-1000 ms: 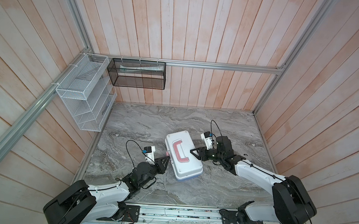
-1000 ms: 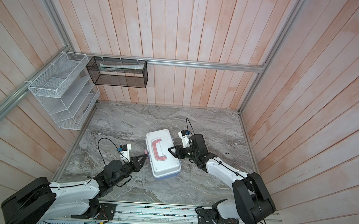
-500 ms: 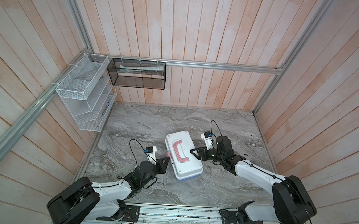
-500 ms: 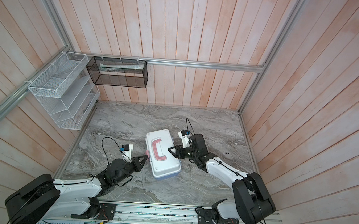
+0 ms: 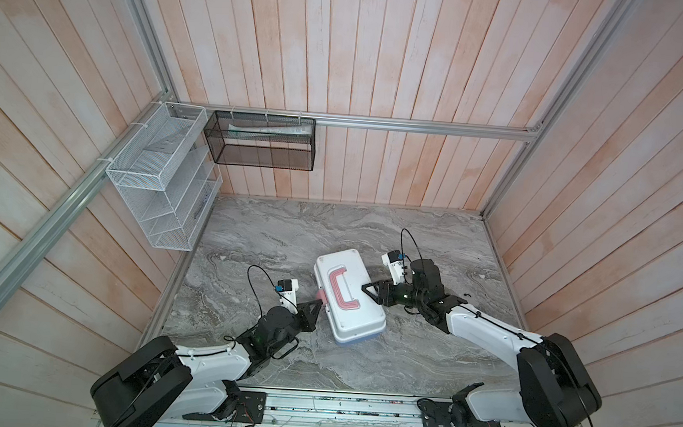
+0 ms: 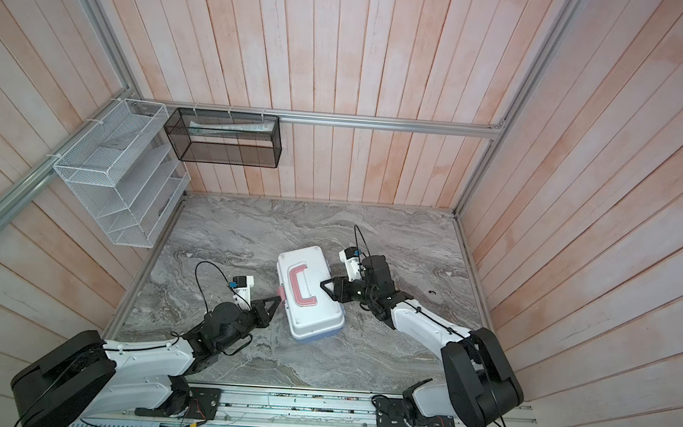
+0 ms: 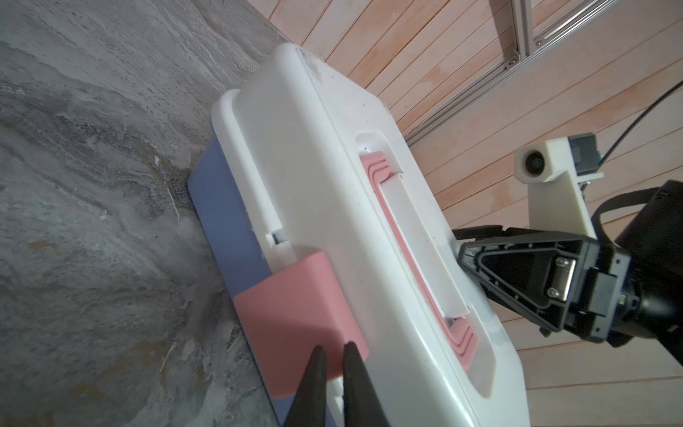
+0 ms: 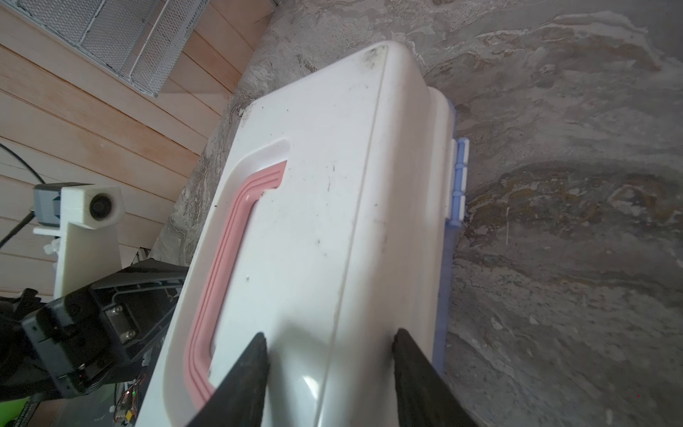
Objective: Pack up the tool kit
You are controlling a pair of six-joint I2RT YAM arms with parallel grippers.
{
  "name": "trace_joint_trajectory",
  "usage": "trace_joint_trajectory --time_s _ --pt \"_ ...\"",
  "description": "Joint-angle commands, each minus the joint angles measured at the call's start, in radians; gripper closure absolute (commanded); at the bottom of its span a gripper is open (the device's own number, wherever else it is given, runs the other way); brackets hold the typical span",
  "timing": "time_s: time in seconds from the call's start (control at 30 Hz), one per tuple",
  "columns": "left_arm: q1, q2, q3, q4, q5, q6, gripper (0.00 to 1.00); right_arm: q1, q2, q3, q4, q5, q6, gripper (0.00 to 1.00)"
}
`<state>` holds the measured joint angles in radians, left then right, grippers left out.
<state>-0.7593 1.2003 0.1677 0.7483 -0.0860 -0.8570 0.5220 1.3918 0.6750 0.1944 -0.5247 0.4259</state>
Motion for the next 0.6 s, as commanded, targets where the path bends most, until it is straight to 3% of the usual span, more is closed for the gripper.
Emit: trace_joint_trajectory --time_s 0.0,0.57 --pt "0.004 0.014 0.023 0.016 0.003 0.013 0.88 0.028 0.033 -0.001 -0.067 -0.08 -0.003 0.49" --pt "0.005 0.051 0.029 0.028 0.014 0.012 0.9 0.027 0.033 -0.007 -0.068 -0.08 -0.003 0.5"
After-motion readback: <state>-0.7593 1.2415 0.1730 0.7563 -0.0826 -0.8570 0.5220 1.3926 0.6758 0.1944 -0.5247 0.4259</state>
